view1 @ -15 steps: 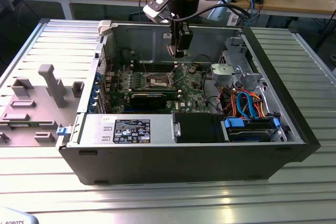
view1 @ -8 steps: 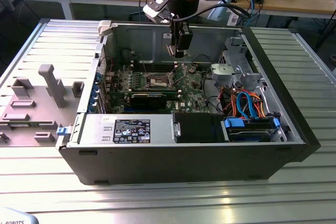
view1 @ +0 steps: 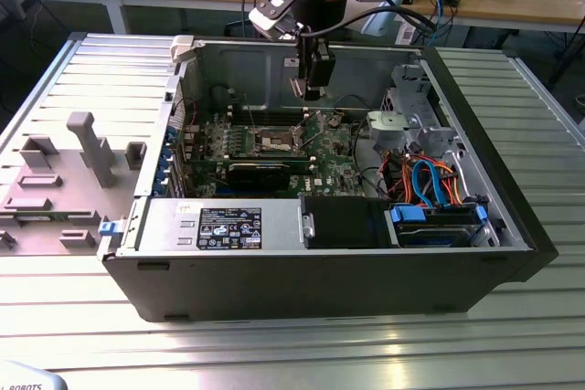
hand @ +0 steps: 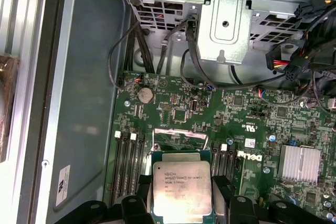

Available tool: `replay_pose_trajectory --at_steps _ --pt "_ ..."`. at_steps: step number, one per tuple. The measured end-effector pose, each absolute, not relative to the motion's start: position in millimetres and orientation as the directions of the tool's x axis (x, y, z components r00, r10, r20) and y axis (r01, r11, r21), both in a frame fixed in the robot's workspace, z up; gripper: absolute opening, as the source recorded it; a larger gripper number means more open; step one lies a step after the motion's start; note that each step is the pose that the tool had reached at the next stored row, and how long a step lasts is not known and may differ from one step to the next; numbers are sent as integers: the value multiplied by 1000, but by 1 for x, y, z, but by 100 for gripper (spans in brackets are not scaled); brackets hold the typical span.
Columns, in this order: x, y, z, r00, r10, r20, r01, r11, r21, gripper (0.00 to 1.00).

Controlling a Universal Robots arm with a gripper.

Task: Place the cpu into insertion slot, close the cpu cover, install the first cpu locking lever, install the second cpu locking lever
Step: 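Place the cpu into insertion slot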

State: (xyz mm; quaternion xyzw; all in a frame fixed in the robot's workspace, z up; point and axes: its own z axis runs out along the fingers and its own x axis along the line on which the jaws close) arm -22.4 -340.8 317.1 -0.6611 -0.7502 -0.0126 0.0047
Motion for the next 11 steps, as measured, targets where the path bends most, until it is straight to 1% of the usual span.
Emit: replay_pose_trajectory --at_steps 11 --pt "-22 -341 317 -112 993 24 994 112 13 54"
